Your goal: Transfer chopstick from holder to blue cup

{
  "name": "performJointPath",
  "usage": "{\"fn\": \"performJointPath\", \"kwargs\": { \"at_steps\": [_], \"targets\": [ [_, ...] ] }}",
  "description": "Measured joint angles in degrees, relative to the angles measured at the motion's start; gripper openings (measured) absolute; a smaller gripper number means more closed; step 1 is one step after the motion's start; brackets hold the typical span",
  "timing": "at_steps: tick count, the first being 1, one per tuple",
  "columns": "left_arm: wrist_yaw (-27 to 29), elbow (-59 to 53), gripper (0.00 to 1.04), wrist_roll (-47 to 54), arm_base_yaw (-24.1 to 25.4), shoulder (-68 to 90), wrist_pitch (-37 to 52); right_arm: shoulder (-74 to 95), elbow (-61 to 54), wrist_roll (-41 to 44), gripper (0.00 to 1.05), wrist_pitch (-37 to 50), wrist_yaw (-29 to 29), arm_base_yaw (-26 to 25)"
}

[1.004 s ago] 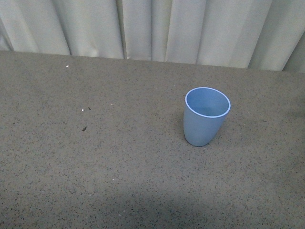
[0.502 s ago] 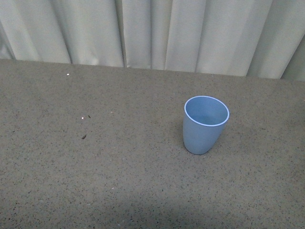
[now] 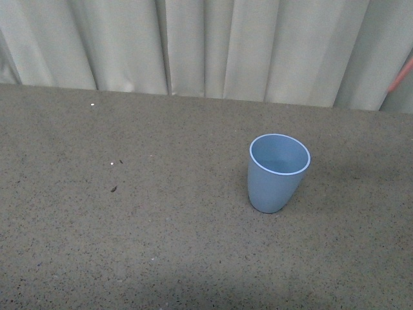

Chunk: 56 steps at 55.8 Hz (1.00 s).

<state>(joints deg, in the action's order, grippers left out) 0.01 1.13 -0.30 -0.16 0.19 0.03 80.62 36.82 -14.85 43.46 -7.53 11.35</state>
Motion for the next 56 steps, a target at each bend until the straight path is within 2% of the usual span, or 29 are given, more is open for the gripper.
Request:
{"fn": "performJointPath", "kwargs": {
  "at_steps": [7, 17, 52, 56],
  "targets": [
    [0.0, 0.0, 0.98, 0.0, 0.0, 0.0, 0.0, 8.1, -0.6, -4.3, 0.03, 7.3, -3.0, 7.6],
    [0.0, 0.0, 0.98, 0.0, 0.0, 0.0, 0.0, 11.9, -1.0, -5.9, 0.03, 9.2, -4.6, 11.4],
    [0.0, 0.0, 0.98, 0.0, 0.0, 0.0, 0.0, 15.2, -5.3, -7.0, 0.03, 11.5, -4.9, 9.2],
    [0.0, 0.0, 0.98, 0.0, 0.0, 0.0, 0.0, 15.3, -5.3, -7.2, 0.14, 10.9, -5.2, 9.1]
  ]
}}
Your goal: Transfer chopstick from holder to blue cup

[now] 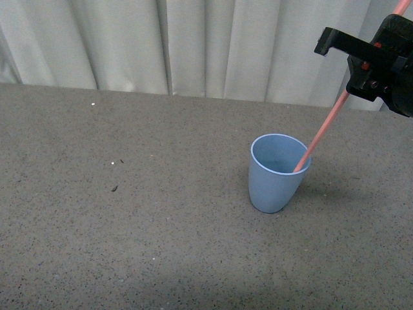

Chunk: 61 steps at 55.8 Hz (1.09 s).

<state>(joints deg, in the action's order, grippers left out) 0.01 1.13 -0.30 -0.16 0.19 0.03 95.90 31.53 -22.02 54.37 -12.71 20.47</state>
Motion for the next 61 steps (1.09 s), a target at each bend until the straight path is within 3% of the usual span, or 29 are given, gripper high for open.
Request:
{"fn": "performJointPath", "kwargs": {
  "at_steps": [6, 13, 17, 23, 27, 30, 34, 39, 57, 61],
  "targets": [
    [0.0, 0.0, 0.98, 0.0, 0.0, 0.0, 0.0, -0.6, 0.0, -0.1, 0.37, -0.9, -2.9, -0.5],
    [0.0, 0.0, 0.98, 0.0, 0.0, 0.0, 0.0, -4.7, -2.1, 1.0, 0.56, -0.5, -5.2, -1.5],
    [0.0, 0.0, 0.98, 0.0, 0.0, 0.0, 0.0, -9.3, -6.2, 7.9, 0.46, 3.8, -2.7, -3.5],
    [0.0, 0.0, 0.98, 0.0, 0.0, 0.0, 0.0, -21.1, -13.6, 15.7, 0.30, -1.3, 2.6, -8.5],
    [0.0, 0.0, 0.98, 0.0, 0.0, 0.0, 0.0, -35.9, -20.7, 19.1, 0.15, -11.7, 8.9, -14.9],
    [0.0, 0.0, 0.98, 0.0, 0.0, 0.0, 0.0, -55.0, -26.2, 20.4, 0.01, -27.6, 11.5, -19.5],
    [0.0, 0.0, 0.98, 0.0, 0.0, 0.0, 0.0, -73.5, -29.3, 21.0, 0.01, -43.4, 12.2, -20.2],
    [0.0, 0.0, 0.98, 0.0, 0.0, 0.0, 0.0, -91.4, -31.2, 21.6, 0.01, -53.8, 12.8, -20.3],
    [0.0, 0.0, 0.98, 0.0, 0.0, 0.0, 0.0, -95.6, -31.2, 21.9, 0.01, -54.3, 12.8, -20.3],
    [0.0, 0.0, 0.98, 0.0, 0.0, 0.0, 0.0, -95.6, -31.2, 21.9, 0.13, -54.3, 12.8, -20.3]
  ]
}}
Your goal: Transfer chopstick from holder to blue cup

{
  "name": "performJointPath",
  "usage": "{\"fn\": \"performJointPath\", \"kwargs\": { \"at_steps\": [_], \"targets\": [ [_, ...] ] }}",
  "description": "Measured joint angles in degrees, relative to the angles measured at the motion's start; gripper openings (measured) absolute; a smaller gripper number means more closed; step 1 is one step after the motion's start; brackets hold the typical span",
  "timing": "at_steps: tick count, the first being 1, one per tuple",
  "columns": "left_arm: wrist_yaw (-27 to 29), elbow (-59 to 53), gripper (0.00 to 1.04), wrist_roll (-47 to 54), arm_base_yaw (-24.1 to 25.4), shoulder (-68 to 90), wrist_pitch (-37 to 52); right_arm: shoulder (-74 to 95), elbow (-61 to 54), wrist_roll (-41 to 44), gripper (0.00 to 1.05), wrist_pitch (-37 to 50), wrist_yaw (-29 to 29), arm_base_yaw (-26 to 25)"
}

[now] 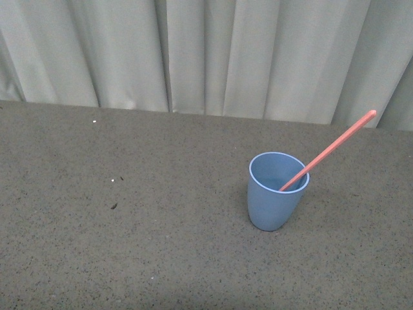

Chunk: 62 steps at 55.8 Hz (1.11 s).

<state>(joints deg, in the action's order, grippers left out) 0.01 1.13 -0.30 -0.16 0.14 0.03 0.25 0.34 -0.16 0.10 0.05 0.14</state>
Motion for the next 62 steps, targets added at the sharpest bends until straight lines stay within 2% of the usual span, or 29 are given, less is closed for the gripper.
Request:
{"fn": "performJointPath", "kwargs": {
  "at_steps": [11, 24, 29, 62],
  "targets": [
    [0.0, 0.0, 0.98, 0.0, 0.0, 0.0, 0.0, 0.0, 0.0, 0.0, 0.59, 0.0, 0.0, 0.0],
    [0.0, 0.0, 0.98, 0.0, 0.0, 0.0, 0.0, 0.0, 0.0, 0.0, 0.97, 0.0, 0.0, 0.0],
    [0.0, 0.0, 0.98, 0.0, 0.0, 0.0, 0.0, 0.0, 0.0, 0.0, 0.94, 0.0, 0.0, 0.0],
    [0.0, 0.0, 0.98, 0.0, 0.0, 0.0, 0.0, 0.0, 0.0, 0.0, 0.95, 0.0, 0.0, 0.0]
  ]
}}
